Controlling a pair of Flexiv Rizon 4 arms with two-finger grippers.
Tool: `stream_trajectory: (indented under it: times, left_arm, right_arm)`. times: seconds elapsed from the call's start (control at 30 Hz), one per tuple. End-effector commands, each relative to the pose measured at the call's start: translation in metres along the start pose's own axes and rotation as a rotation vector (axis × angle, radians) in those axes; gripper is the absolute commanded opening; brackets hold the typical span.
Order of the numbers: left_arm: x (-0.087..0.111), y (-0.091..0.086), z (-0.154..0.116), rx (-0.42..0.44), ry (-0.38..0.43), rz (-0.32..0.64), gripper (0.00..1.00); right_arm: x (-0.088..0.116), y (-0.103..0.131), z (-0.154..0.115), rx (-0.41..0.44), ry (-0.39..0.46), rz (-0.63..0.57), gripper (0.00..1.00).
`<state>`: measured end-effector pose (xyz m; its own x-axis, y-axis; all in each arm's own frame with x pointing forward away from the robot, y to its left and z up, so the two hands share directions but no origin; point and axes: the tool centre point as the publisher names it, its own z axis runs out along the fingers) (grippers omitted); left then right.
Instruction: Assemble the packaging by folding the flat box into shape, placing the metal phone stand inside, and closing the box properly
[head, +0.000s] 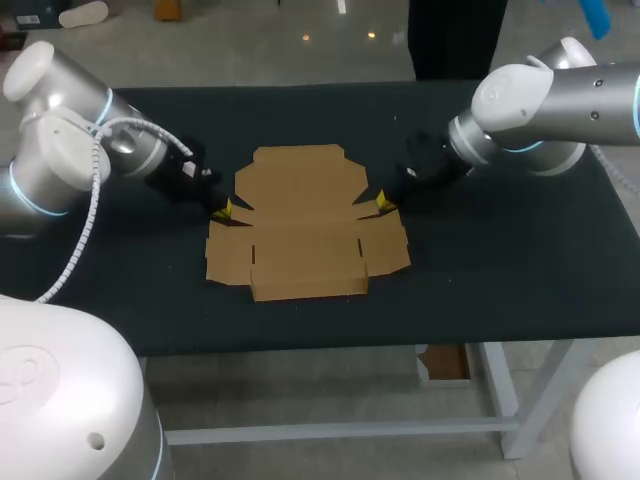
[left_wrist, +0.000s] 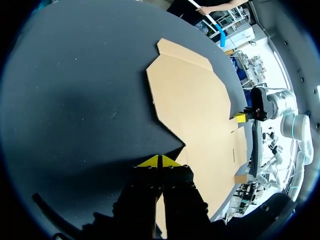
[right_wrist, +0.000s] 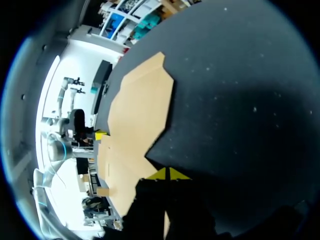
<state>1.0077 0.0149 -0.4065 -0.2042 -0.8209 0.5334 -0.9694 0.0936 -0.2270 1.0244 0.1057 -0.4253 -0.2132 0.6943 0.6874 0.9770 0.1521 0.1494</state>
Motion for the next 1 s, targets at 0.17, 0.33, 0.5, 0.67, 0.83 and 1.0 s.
stream_trajectory:
  times: [0.17,0.33,0.5,0.67,0.83,1.0]
  left_arm:
    - [0.005,0.001,-0.001,-0.001,-0.01,0.009,0.0]
    - [0.007,0.001,-0.002,-0.003,-0.025,0.012,0.0]
    - [0.013,0.001,-0.004,-0.003,-0.04,0.019,0.0]
    - [0.019,0.001,-0.004,-0.006,-0.055,0.032,0.0]
    - [0.023,0.001,-0.005,-0.007,-0.062,0.032,0.0]
    - [0.031,0.005,-0.005,-0.011,-0.084,0.042,0.0]
  right_arm:
    - [0.004,0.003,0.001,0.001,0.013,-0.014,0.0]
    - [0.008,0.003,0.001,-0.002,0.013,-0.021,0.0]
    - [0.017,0.001,0.0,-0.015,0.001,-0.039,0.0]
    - [0.026,0.0,0.0,-0.021,-0.022,-0.051,0.0]
    - [0.031,0.0,-0.001,-0.024,-0.039,-0.058,0.0]
    - [0.034,-0.001,0.001,-0.027,-0.061,-0.054,0.0]
